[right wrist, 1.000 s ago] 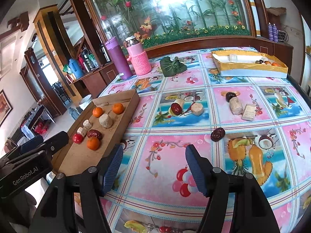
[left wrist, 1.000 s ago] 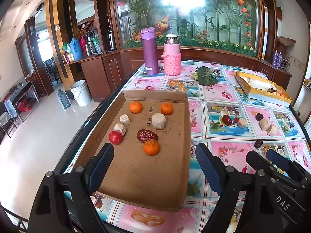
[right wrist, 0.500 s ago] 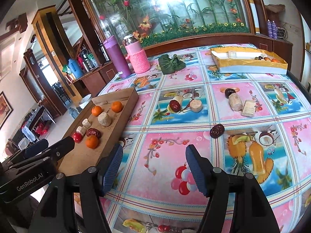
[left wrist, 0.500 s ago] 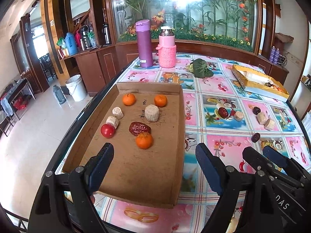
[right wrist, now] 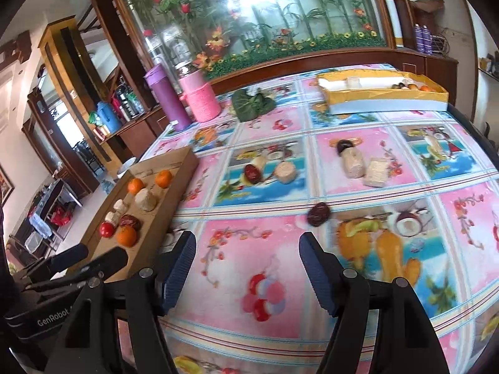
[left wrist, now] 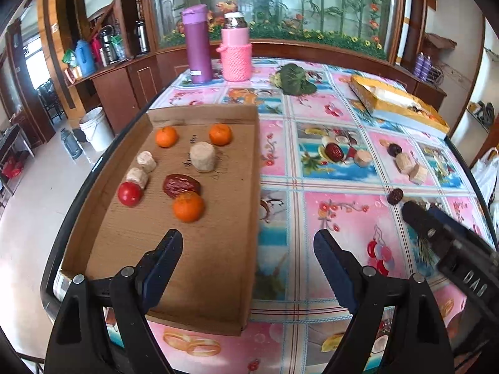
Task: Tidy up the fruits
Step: 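Move both grippers back to the fruit pile, then grasp a round beige cake with the left gripper while the right grasps a cylindrical beige cake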
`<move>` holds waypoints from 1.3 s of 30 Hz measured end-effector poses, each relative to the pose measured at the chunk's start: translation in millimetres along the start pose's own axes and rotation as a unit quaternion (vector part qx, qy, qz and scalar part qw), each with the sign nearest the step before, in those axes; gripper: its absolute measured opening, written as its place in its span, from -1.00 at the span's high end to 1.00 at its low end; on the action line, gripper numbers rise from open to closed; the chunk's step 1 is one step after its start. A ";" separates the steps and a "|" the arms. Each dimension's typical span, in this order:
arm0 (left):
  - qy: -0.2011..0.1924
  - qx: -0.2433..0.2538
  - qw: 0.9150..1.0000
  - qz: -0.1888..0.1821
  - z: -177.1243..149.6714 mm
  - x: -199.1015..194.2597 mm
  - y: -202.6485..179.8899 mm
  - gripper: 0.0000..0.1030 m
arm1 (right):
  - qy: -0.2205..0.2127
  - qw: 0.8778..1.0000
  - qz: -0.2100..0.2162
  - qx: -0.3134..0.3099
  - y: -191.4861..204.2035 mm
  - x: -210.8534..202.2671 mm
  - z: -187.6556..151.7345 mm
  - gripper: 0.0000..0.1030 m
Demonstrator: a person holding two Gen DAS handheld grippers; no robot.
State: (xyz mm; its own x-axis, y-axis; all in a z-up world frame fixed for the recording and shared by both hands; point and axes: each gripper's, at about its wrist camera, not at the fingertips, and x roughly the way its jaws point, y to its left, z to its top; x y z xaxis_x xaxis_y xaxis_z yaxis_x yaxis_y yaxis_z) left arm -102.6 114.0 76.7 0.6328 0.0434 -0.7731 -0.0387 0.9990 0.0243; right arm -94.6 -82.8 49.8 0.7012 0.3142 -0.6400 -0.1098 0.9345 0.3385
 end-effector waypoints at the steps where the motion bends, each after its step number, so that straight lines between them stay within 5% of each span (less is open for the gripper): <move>1: 0.002 0.006 1.000 -0.004 -0.6 2.1 -3.6 -0.66 | 0.000 1.000 -0.009 0.001 -8.5 -2.3 1.0 -0.44; 9: 0.036 0.020 0.997 -0.059 -1.1 29.4 -30.5 -0.66 | 0.013 0.994 -0.104 0.021 -91.3 -18.8 20.2 -0.46; 20: -0.012 0.042 0.996 -0.082 13.8 16.8 -47.7 -0.69 | 0.031 0.993 -0.111 -0.012 -103.9 33.4 65.5 -0.44; 26: 0.009 0.045 0.991 -0.122 42.9 32.4 -60.6 -0.69 | 0.057 0.992 -0.109 -0.026 -101.9 62.3 64.8 -0.13; 35: 0.036 0.129 0.979 -0.154 84.4 81.7 -119.0 -0.67 | 0.057 0.995 -0.076 -0.002 -107.1 74.4 65.4 0.16; 39: 0.038 0.167 0.972 -0.160 93.4 103.6 -139.9 -0.37 | 0.055 0.996 -0.068 0.007 -109.4 73.5 64.1 0.21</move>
State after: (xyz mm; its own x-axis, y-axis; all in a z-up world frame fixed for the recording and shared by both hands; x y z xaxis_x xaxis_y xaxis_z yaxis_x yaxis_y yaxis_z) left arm 40.6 -19.9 52.5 0.5111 -0.2580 -0.8199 0.4115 0.9109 -0.0302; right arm 14.1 -172.6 10.0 0.6274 0.2015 -0.7522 -0.0090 0.9678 0.2517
